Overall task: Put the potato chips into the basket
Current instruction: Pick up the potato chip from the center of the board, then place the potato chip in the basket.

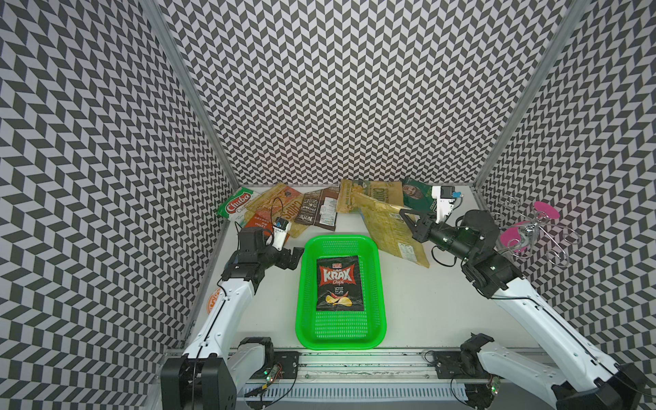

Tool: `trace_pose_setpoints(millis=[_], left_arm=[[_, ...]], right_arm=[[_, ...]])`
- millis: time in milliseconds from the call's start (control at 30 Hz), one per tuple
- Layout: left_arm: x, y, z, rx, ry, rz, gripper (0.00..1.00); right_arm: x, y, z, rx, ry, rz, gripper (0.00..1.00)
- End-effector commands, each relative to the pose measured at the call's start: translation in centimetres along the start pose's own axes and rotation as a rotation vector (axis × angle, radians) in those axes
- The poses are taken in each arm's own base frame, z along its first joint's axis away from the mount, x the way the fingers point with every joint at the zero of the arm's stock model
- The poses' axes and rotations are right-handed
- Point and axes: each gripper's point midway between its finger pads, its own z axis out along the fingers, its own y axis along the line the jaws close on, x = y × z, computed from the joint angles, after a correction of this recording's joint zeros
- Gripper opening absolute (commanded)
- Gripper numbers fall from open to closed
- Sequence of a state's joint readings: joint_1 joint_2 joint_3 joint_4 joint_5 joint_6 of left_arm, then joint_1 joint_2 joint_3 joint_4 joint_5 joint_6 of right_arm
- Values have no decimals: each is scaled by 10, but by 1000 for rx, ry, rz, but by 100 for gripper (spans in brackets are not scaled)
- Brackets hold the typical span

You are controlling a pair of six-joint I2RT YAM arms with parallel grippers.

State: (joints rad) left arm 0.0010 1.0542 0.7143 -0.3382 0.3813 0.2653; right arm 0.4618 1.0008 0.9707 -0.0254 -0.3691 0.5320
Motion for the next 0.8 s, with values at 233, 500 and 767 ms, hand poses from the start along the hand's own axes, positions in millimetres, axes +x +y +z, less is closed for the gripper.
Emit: trace_pose_setpoints(millis=[233, 500, 767], left_arm=[[2, 0, 0, 6, -3, 0, 97], [2, 2, 0, -1, -1, -3, 97], [2, 4, 1, -12, 2, -14, 97]], right_arm=[[-50, 104, -28, -369, -108, -177, 0], [-44, 138, -25, -541, -48, -174, 0], [-11, 150, 5, -627, 26, -116, 0]])
